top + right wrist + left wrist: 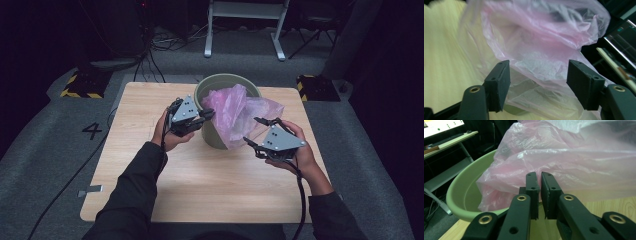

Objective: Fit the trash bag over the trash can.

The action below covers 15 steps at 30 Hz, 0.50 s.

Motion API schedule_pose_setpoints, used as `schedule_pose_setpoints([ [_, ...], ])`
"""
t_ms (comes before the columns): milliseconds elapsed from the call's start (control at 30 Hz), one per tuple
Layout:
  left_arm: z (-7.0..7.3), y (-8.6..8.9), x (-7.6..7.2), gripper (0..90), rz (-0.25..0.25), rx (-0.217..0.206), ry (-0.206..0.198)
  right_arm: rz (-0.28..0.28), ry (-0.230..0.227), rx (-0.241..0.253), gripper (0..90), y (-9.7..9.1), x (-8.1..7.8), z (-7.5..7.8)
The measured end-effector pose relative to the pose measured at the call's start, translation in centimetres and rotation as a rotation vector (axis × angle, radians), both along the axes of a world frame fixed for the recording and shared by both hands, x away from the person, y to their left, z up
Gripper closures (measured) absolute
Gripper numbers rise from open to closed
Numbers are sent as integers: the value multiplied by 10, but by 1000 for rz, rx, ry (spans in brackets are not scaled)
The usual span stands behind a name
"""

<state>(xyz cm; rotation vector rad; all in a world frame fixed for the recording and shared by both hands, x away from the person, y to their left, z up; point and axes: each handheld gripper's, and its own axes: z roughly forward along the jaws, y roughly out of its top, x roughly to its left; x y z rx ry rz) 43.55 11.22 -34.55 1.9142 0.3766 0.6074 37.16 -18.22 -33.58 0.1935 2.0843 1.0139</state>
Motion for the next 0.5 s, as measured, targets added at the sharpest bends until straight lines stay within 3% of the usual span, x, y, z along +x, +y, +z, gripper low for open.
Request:
schedule_pose_setpoints([
  [33,0,1,-1,753,-1,-5,9,8,4,-23,392,5,4,-2],
  [67,0,2,-2,753,-6,-11,14,8,4,-23,392,5,4,-2],
  [100,2,2,-5,564,4,-17,16,11,15,-31,488,8,7,-4],
  [133,3,2,-8,564,15,-24,23,11,15,-31,488,8,7,-4],
  [200,7,3,-18,420,9,-51,41,25,41,-28,599,9,10,-5],
  [267,10,3,-32,262,7,-72,24,29,61,-20,690,9,11,-6],
  [367,14,-3,-51,199,-45,-80,32,45,81,-3,793,8,12,-7],
  [500,15,-19,-68,173,-100,-75,38,48,89,8,866,9,11,-7],
])
